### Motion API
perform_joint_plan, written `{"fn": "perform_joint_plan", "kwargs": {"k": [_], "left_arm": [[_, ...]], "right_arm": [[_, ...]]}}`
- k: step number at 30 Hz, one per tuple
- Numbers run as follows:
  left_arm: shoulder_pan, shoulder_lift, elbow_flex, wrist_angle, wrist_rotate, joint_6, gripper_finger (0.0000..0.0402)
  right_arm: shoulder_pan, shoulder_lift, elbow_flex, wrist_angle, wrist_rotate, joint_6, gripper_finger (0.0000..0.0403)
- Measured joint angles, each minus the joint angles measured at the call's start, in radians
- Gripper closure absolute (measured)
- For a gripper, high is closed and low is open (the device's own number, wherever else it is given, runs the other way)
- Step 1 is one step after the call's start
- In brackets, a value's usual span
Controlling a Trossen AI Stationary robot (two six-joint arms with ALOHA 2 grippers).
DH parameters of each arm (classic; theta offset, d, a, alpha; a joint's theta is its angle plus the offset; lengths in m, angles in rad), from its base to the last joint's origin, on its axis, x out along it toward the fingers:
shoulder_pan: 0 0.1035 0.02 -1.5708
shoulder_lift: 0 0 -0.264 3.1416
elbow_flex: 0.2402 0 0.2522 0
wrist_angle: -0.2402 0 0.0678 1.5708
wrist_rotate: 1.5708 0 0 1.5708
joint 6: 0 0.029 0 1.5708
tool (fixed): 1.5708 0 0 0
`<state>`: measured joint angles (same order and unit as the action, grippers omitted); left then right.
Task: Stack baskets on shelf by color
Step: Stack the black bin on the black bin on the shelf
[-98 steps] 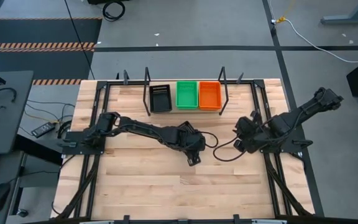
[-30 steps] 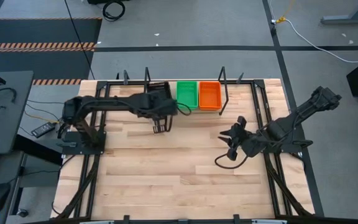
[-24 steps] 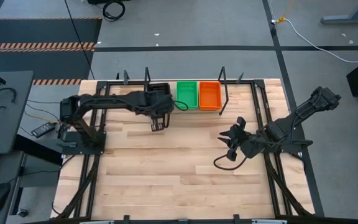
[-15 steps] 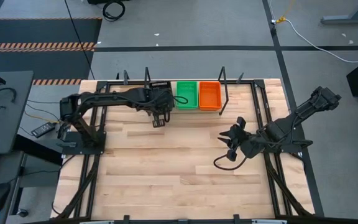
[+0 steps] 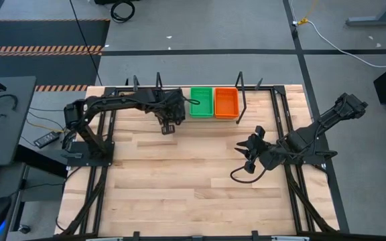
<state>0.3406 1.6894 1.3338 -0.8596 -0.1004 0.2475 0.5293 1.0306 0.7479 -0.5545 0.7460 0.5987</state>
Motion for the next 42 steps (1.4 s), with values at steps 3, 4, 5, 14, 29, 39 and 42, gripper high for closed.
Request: {"fn": "perform_joint_plan", "kwargs": {"k": [3,4,5,14,29,39,42], "left_arm": [[0.006,0.001,0.0,-0.012,0.001,-0.002,0.0391],[0.006,0.001,0.0,-0.013,0.001,-0.004,0.0389],[0.008,0.001,0.0,-0.012,0.001,-0.004,0.0385],[0.01,0.001,0.0,-0.003,-0.009,-0.007,0.0283],[0.009,0.002,0.075,-0.087,-0.018,-0.011,0.0173],[0.008,0.03,0.015,-0.078,0.014,-0.058,0.0173],[0.007,0.032,-0.032,0.01,0.019,-0.049,0.0173]], "right_arm": [[0.0,0.0,0.0,0.0,-0.001,0.0,0.031],[0.0,0.0,0.0,0.0,-0.002,0.0,0.031],[0.0,0.0,0.0,0.0,-0.002,0.0,0.031],[0.0,0.0,0.0,0.0,-0.002,0.0,0.031],[0.0,0.0,0.0,0.0,-0.006,0.0,0.031],[0.0,-0.001,0.0,0.012,-0.006,0.001,0.031],[0.0,-0.001,0.0,0.017,-0.006,0.0,0.031]]}}
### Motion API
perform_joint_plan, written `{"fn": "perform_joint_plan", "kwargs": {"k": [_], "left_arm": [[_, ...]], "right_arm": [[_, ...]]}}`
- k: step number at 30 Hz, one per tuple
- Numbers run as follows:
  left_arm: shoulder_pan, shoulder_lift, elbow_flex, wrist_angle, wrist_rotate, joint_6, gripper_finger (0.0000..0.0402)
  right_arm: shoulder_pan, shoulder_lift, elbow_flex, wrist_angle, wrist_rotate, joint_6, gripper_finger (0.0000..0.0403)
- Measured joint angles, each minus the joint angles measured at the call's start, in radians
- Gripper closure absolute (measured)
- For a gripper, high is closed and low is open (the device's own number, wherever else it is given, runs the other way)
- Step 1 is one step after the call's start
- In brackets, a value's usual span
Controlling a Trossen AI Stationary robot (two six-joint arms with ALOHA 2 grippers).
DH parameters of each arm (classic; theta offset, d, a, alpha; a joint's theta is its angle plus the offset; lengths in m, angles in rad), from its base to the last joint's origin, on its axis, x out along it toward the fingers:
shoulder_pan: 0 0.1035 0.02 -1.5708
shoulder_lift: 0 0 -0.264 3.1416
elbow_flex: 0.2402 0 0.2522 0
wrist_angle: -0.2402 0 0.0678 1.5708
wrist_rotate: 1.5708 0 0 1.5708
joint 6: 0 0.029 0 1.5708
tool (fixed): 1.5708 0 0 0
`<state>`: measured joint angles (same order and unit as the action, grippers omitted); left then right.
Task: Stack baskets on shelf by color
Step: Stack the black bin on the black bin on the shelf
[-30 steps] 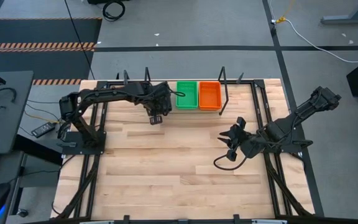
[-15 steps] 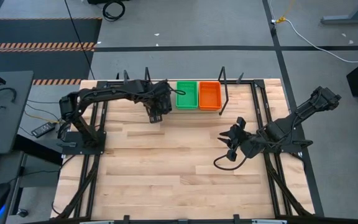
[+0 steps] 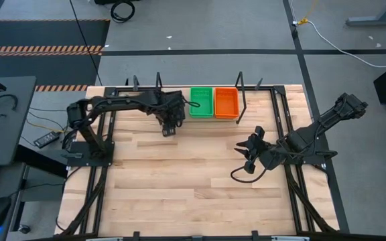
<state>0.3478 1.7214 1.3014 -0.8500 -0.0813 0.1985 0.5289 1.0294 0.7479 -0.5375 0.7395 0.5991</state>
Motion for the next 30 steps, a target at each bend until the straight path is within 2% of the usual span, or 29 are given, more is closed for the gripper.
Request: {"fn": "perform_joint_plan", "kwargs": {"k": [10,16,23,30], "left_arm": [[0.01,0.041,-0.037,0.095,-0.009,0.062,0.0176],[0.016,0.048,-0.037,0.122,-0.015,0.136,0.0199],[0.039,0.048,-0.037,0.139,-0.03,0.191,0.0259],[0.062,0.048,-0.037,0.136,-0.029,0.214,0.0352]], "right_arm": [[-0.001,0.0,0.0,0.003,0.0,-0.001,0.031],[-0.001,0.0,0.0,0.003,0.0,0.0,0.031],[-0.001,0.0,0.0,0.002,0.0,0.0,0.031],[-0.001,0.0,0.0,0.002,0.0,0.0,0.031]]}}
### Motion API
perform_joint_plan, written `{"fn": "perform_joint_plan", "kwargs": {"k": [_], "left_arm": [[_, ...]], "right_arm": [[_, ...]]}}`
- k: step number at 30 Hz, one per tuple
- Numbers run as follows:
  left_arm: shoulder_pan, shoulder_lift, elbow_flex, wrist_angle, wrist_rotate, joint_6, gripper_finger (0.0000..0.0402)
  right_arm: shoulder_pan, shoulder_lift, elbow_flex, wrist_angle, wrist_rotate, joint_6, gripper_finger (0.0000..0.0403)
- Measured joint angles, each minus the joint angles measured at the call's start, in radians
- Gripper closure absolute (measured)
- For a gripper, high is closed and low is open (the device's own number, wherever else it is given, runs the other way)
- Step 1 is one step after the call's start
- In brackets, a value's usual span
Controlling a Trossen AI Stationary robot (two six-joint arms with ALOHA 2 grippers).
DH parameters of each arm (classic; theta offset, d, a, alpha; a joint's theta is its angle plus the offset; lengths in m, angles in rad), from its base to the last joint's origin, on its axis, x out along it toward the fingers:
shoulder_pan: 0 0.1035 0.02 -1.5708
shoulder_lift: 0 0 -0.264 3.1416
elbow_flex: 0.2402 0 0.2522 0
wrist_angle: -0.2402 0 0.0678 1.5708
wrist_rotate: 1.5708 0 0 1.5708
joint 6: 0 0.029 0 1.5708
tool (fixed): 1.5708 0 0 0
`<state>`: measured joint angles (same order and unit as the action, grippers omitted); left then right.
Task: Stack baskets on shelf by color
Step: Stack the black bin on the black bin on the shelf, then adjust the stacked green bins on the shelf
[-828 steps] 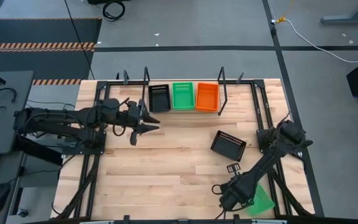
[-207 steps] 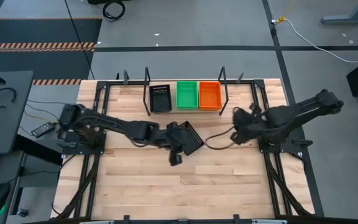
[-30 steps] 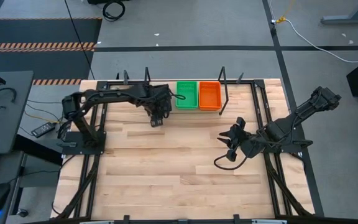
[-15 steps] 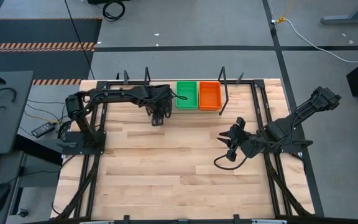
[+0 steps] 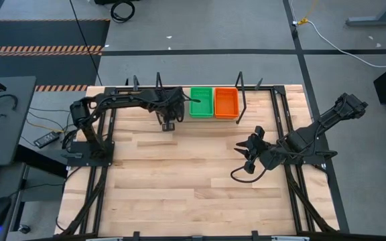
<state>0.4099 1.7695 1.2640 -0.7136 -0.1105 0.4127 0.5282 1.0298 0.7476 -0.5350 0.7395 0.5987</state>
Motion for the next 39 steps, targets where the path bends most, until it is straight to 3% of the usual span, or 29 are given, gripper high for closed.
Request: {"fn": "perform_joint_plan", "kwargs": {"k": [3,10,20,29,39], "left_arm": [[0.0,0.0,0.0,0.019,0.002,0.004,0.0384],[-0.005,-0.001,0.0,0.026,0.041,0.005,0.0356],[-0.005,-0.002,0.0,0.024,0.04,-0.003,0.0384],[-0.005,-0.002,0.0,0.005,0.049,-0.068,0.0292],[-0.049,-0.005,0.002,-0.009,0.006,-0.08,0.0251]], "right_arm": [[0.0,0.0,0.0,0.0,0.0,0.0,0.031],[0.0,0.0,0.0,0.0,0.0,0.0,0.031],[0.0,0.0,0.0,0.0,0.0,0.0,0.031],[0.0,0.0,0.0,0.0,0.0,0.0,0.031],[0.0,0.0,0.0,0.0,0.0,0.0,0.031]]}}
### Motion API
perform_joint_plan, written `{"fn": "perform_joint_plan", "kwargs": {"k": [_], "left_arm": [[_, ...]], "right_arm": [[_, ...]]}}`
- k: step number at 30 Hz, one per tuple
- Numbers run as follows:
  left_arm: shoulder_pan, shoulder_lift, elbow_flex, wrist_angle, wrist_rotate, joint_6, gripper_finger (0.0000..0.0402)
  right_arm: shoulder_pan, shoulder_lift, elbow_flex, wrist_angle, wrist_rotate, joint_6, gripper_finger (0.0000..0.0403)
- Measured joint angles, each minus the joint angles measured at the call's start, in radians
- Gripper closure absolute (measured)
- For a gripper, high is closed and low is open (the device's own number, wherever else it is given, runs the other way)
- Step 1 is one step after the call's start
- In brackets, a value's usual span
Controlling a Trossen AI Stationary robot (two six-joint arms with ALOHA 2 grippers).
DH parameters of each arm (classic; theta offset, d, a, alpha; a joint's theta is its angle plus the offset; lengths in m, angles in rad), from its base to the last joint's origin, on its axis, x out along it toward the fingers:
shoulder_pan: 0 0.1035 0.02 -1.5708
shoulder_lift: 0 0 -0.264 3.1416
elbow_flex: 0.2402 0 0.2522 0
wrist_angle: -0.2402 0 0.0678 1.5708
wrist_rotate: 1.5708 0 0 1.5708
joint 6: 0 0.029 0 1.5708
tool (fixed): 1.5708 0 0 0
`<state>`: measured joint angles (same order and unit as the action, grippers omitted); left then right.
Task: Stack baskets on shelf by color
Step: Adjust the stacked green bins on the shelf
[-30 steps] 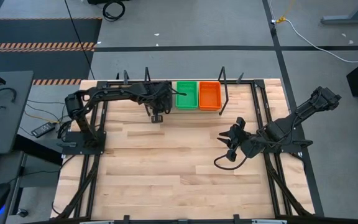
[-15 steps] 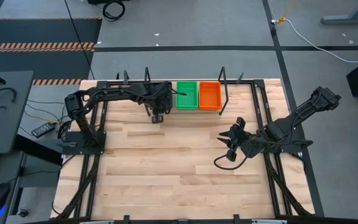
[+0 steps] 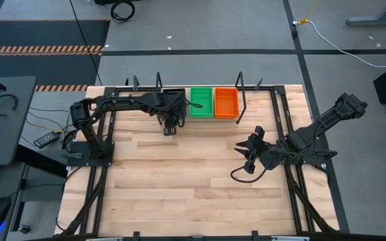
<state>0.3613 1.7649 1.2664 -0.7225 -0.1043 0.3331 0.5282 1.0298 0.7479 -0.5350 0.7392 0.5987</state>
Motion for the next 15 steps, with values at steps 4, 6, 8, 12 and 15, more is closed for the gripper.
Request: {"fn": "perform_joint_plan", "kwargs": {"k": [4,6,8,12,15], "left_arm": [[-0.021,0.0,0.037,-0.023,-0.065,0.001,0.0245],[-0.031,0.0,0.07,-0.046,-0.081,0.0,0.0244],[-0.042,-0.001,0.111,-0.066,-0.082,0.001,0.0245],[-0.06,-0.001,0.189,-0.101,-0.082,0.004,0.0244],[-0.069,-0.001,0.243,-0.094,-0.082,0.011,0.0244]], "right_arm": [[0.0,0.0,0.0,0.0,0.0,0.0,0.031],[0.0,0.0,0.0,0.0,0.0,0.0,0.031],[0.0,0.0,0.0,0.0,0.0,0.0,0.031],[0.0,0.0,0.0,0.0,0.0,0.0,0.031],[0.0,0.0,0.0,0.0,0.0,0.0,0.031]]}}
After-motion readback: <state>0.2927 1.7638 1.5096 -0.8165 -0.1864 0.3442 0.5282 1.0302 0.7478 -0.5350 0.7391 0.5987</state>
